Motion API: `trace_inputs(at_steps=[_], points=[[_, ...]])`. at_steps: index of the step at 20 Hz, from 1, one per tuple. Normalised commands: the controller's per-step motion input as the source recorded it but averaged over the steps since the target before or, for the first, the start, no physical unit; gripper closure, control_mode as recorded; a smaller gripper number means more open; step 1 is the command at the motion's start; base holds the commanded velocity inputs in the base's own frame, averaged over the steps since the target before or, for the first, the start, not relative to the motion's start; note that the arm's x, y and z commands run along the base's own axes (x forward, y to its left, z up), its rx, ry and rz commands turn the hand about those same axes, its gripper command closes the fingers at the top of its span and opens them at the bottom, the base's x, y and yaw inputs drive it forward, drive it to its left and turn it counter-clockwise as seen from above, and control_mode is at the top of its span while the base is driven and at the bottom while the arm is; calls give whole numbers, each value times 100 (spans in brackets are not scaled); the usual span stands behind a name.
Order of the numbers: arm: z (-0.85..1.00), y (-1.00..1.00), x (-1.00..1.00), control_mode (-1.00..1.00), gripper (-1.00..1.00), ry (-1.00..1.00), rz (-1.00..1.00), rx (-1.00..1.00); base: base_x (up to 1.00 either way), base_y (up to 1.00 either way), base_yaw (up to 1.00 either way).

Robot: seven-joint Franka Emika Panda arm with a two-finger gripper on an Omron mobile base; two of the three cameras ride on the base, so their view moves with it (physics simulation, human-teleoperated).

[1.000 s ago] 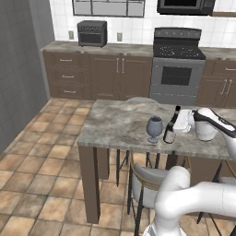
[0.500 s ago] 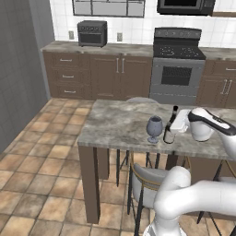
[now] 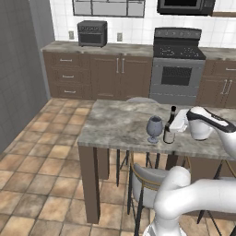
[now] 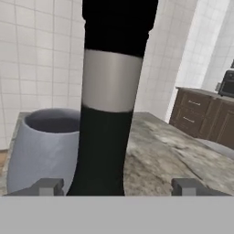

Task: There is a wine glass and glass cup on the dining counter. Place the wine bottle next to the wine glass and the juice bottle next to the glass cup.

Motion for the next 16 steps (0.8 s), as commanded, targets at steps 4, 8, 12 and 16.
trace_inputs(at_steps=[4,8,12,16], points=[[-31,0,-3,-100,-100,0,-2,0,0,0,0],[-26,0,0,-100,-100,0,-2,0,0,0,0],[-20,0,-7,-100,-100,4,-4,0,0,0,0],[-17,4,-12,-100,-100,10,-7,0,0,0,0]])
